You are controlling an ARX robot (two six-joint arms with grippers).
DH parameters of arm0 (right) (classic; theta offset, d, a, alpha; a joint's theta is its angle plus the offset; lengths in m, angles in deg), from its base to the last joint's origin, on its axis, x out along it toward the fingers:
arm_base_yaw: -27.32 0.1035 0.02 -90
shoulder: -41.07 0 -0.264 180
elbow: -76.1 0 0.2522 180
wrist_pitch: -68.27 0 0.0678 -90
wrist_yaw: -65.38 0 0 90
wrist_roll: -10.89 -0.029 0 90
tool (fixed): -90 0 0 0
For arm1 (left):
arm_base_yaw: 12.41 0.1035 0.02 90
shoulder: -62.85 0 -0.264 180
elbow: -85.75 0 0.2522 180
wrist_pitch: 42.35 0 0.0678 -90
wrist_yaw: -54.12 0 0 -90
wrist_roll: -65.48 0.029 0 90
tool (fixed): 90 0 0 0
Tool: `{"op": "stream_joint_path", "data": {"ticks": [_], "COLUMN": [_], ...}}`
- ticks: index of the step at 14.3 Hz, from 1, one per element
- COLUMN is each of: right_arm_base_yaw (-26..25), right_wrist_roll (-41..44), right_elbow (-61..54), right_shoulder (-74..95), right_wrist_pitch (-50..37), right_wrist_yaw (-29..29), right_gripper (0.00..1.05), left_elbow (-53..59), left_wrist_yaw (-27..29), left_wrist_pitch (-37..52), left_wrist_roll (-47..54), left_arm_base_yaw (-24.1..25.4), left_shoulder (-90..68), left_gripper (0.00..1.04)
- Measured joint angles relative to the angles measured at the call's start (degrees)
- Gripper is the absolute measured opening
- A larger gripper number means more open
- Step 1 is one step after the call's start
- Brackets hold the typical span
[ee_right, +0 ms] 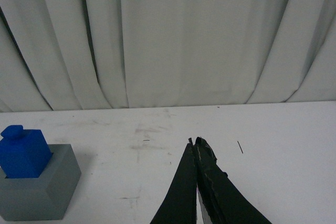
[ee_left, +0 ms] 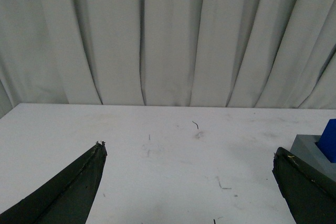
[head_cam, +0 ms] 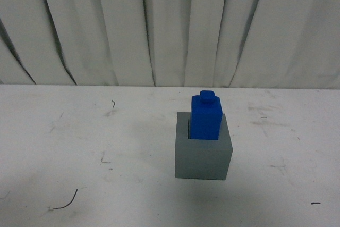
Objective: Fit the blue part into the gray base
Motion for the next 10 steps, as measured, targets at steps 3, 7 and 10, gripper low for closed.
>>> {"op": "stream_joint_path", "data": {"ticks": [3, 7, 10], "right_arm_base_yaw": [0.0, 0.0, 0.0], "right_wrist_roll": [0.0, 0.0, 0.0], "right_elbow": [-1.2, -2.9, -2.9], "right_shoulder": [-5.7, -11.6, -16.1], "right_wrist_pitch": [3.9, 6.9, 11.7], "right_wrist_yaw": [0.0, 0.0, 0.0], "right_gripper": [0.02, 0.02, 0.02], "left_elbow": [0.0, 0.0, 0.0], "left_wrist_yaw": [0.0, 0.0, 0.0], "left_wrist_pitch": [0.0, 0.0, 0.0], "left_wrist_roll": [0.0, 0.0, 0.0], "left_arm_base_yaw": [0.0, 0.0, 0.0], "left_shoulder": [0.0, 0.0, 0.0], "left_gripper": [0.98, 0.98, 0.98]}}
